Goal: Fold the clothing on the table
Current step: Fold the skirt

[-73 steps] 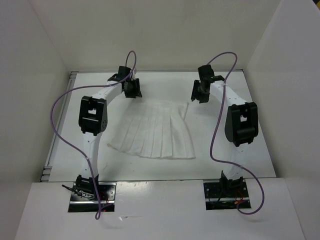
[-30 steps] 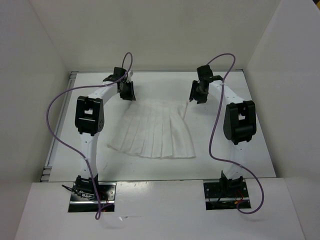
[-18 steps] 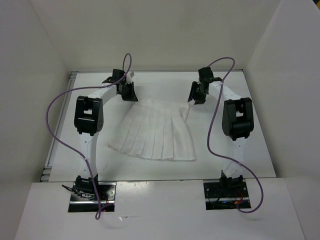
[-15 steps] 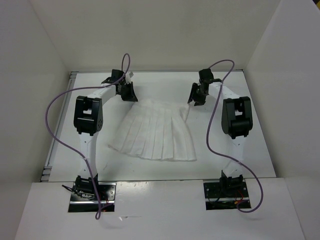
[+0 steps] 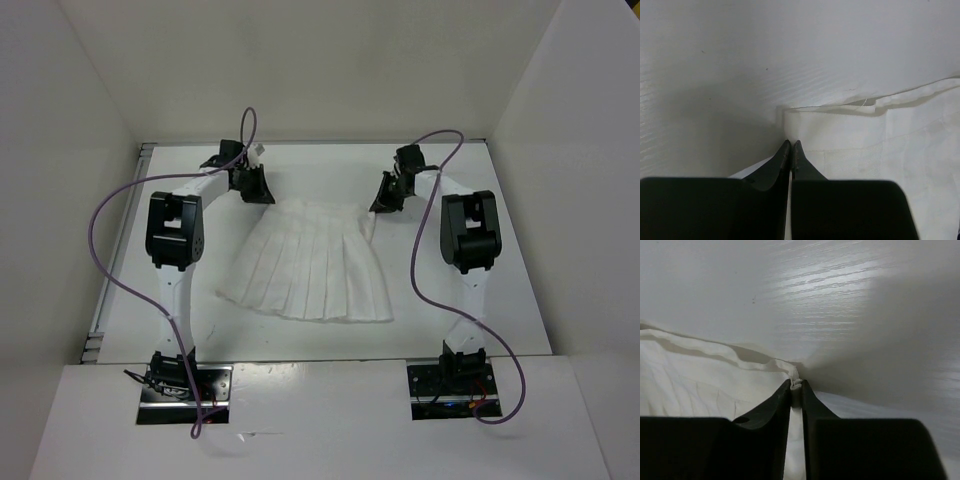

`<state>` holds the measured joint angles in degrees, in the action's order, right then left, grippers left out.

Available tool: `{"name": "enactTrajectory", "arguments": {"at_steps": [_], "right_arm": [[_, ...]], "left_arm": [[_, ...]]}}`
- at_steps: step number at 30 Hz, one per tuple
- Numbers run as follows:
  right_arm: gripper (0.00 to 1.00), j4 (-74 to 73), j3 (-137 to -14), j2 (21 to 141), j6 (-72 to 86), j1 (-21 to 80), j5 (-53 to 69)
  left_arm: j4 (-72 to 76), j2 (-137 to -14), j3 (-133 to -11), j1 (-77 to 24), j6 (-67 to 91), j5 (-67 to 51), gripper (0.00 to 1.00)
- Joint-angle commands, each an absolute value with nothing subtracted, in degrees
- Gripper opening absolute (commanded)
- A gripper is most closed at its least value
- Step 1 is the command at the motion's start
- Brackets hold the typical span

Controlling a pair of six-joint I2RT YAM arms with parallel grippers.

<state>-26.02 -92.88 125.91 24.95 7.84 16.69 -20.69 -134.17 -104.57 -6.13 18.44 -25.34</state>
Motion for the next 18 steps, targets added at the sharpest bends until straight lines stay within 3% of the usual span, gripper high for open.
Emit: {"name": "enactTrajectory", "arguments": {"at_steps": [1, 3, 5, 8, 18], "right_arm": [[0.15, -23.0, -91.0, 128.1, 25.9, 7.7, 21.7], [0.0, -23.0, -90.4, 128.1, 25.9, 7.7, 22.4], [0.0, -24.3, -89.9, 122.9, 25.9, 7.2, 19.9], [0.0, -28.4, -91.6, 114.7, 24.4, 5.3, 14.1], [0.0, -38.4, -106.5, 109.2, 19.5, 3.8, 13.3]], "left_arm": [[-22.2, -135.0, -103.1, -4.7, 19.4, -28.3, 0.0], [-20.8, -135.0, -103.1, -3.4, 21.1, -34.1, 0.0], [-18.3, -134.4, -101.4, -1.5, 24.8, -47.8, 0.0], [-10.5, -129.0, -98.9, 1.8, 30.0, -56.6, 0.0], [-11.4, -124.5, -103.4, 2.5, 31.9, -61.1, 0.0]]}}
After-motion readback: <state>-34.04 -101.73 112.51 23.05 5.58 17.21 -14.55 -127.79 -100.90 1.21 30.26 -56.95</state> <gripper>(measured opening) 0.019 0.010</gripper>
